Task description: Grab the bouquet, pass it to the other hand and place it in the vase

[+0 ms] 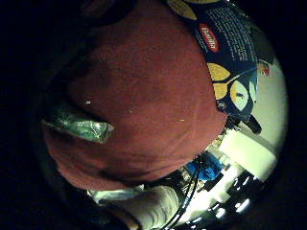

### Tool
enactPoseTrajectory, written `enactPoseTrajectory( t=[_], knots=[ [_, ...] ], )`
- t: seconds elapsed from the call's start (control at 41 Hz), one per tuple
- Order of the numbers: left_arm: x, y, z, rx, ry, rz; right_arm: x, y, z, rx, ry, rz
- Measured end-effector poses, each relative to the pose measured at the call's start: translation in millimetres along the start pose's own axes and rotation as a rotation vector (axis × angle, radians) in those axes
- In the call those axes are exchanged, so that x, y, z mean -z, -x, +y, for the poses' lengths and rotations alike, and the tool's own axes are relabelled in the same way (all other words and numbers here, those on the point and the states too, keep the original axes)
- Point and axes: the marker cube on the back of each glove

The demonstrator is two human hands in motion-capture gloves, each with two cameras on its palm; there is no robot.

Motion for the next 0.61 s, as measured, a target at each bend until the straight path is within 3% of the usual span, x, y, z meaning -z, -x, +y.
enactPoseTrajectory(
  t=[0.171, 0.366, 0.464, 0.537, 0.61],
  knots=[
    [7, -6, -2, -0.013, 0.006, -0.013, 1, -2, 7, -0.024, -0.051, 0.015],
    [12, -2, -3, 0.016, 0.022, -0.025, 23, 2, 1, 0.045, -0.37, -0.021],
    [16, 2, 0, 0.023, 0.033, -0.045, 36, 11, -2, 0.115, -0.568, -0.173],
    [21, 2, 2, 0.011, 0.042, -0.029, 44, 17, -4, 0.19, -0.584, -0.349],
    [26, 0, 0, -0.009, 0.053, 0.016, 49, 18, 2, 0.169, -0.494, -0.493]
  ],
)
